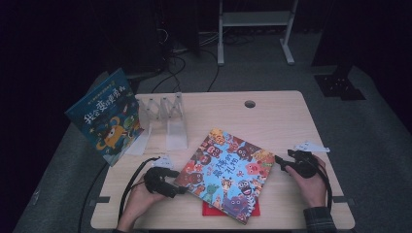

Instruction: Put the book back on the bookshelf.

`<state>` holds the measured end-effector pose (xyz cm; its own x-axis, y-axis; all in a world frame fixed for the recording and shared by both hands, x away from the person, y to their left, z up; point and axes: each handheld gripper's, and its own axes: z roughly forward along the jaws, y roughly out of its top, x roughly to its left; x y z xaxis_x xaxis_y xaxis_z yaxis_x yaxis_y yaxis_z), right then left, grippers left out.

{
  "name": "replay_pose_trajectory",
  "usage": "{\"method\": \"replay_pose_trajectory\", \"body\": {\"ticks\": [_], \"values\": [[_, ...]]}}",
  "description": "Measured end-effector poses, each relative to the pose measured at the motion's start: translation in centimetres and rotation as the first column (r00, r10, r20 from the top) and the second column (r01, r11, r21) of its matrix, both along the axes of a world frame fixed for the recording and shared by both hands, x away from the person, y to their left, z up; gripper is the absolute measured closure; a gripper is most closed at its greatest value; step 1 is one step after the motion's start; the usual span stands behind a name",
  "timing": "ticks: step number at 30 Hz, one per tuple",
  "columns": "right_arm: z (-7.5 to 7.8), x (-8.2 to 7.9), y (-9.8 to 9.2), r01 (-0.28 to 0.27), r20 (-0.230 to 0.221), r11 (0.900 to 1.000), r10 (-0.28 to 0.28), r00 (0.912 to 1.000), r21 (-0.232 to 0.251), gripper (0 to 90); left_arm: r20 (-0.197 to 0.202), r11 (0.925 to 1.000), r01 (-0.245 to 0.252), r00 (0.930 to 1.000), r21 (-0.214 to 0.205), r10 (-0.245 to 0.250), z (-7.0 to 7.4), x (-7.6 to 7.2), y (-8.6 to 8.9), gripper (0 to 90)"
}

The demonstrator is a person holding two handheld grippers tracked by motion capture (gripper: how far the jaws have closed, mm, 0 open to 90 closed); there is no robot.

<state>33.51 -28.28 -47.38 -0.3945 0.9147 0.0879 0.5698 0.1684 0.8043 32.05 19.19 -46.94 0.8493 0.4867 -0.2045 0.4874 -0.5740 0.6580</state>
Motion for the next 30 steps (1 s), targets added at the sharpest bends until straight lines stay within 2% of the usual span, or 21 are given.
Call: {"method": "replay_pose_trajectory", "body": {"ticks": [4, 8, 12, 19, 30], "values": [[-0.6, 0.8, 0.9, -0.038, -0.028, 0.9981, 0.040, 0.9988, 0.049, 35.4, 0.004, 1.0000, -0.005, 1.0000, 0.007, 0.005, 0.1, -0.1, -0.2, 20.6], [-1.0, 1.2, 1.2, -0.053, -0.052, 0.9961, 0.056, 0.9970, 0.071, 35.1, 0.003, 0.9999, -0.008, 1.0000, 0.009, 0.008, 0.1, -0.1, -0.2, 20.7], [-1.4, 1.6, 1.5, -0.090, -0.063, 0.9877, 0.098, 0.9932, 0.128, 36.5, -0.001, 0.9998, -0.010, 1.0000, 0.015, 0.010, 0.1, -0.1, -0.2, 20.7], [-1.5, 1.8, 1.6, -0.099, -0.070, 0.9839, 0.111, 0.9914, 0.148, 36.0, -0.011, 0.9999, -0.011, 0.9999, 0.013, 0.011, 0.0, -0.1, -0.2, 20.7], [-1.4, 1.7, 2.2, -0.122, -0.076, 0.9817, 0.134, 0.9881, 0.146, 36.2, -0.029, 0.9999, -0.014, 0.9995, 0.004, 0.014, -0.2, -0.4, 0.5, 19.8]]}}
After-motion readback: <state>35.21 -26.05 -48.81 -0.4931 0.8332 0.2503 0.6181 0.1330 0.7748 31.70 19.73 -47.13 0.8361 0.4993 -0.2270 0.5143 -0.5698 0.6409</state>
